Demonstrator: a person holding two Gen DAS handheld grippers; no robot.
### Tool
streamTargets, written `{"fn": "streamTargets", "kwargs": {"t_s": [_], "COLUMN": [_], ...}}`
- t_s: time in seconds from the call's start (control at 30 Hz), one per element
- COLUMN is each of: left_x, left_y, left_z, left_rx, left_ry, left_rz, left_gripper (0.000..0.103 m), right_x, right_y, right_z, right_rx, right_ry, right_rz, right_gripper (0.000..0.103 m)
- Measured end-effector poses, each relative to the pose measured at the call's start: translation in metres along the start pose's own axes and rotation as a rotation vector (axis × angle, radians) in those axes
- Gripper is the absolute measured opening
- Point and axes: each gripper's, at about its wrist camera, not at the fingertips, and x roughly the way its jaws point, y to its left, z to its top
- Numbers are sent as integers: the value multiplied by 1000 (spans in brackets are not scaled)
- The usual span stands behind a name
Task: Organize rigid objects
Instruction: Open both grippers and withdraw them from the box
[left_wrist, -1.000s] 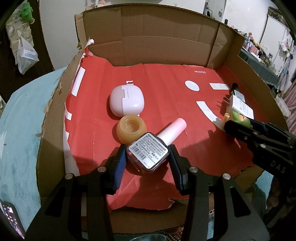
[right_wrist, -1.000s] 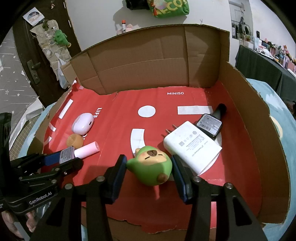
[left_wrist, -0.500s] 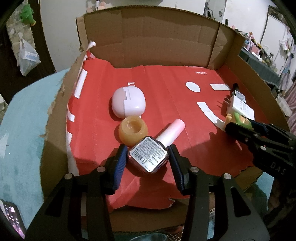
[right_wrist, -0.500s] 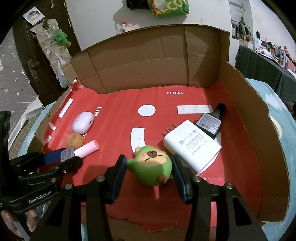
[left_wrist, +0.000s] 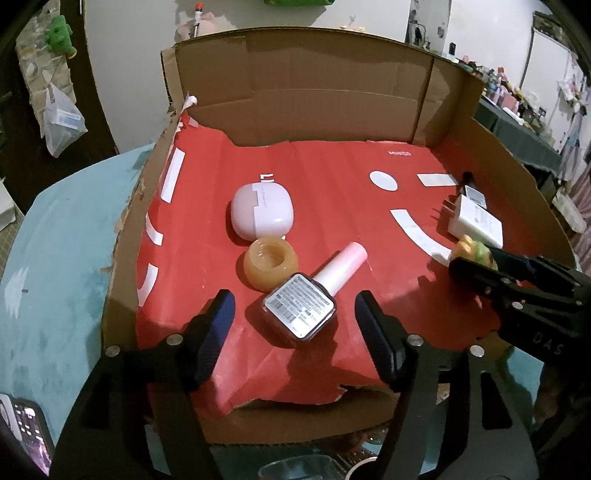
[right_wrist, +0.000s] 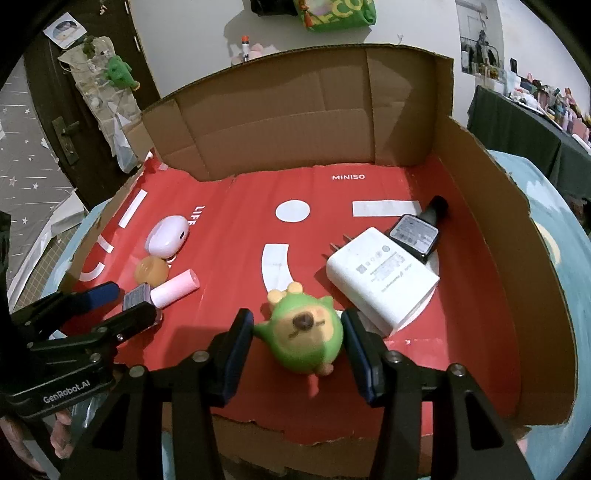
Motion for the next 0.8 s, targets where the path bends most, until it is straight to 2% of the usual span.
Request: {"fn": "streamTargets", "kwargs": {"t_s": [0.07,0.33,0.4,0.47,0.73,0.8], "left_x": [-2,-12,-14,-18,-30,-31], "left_y": [-2,-7,-8,-9,-9,-11], "left_z": [-1,-3,-4,-5,-9,-10], "left_rx": [6,22,25,28,21,24], "left_ry": [-1,-19,-23,-33,-50,-53], "left_rz": [-4,3,13,28,38,44], "left_gripper": [71,76,79,89,90,94], "right_x": [-2,-12,-15,-19,-35,-39], "right_y": [0,1,2,2,2,3], "right_z": [-1,-5,-6,-7,-13,-14], "right_rx": [-1,5,6,8,12,9], "right_ry": [-3,-14,-18,-22,-44,-50], "right_rz": [3,10,13,20,42,44], "right_gripper": [55,60,63,65,71,73]}}
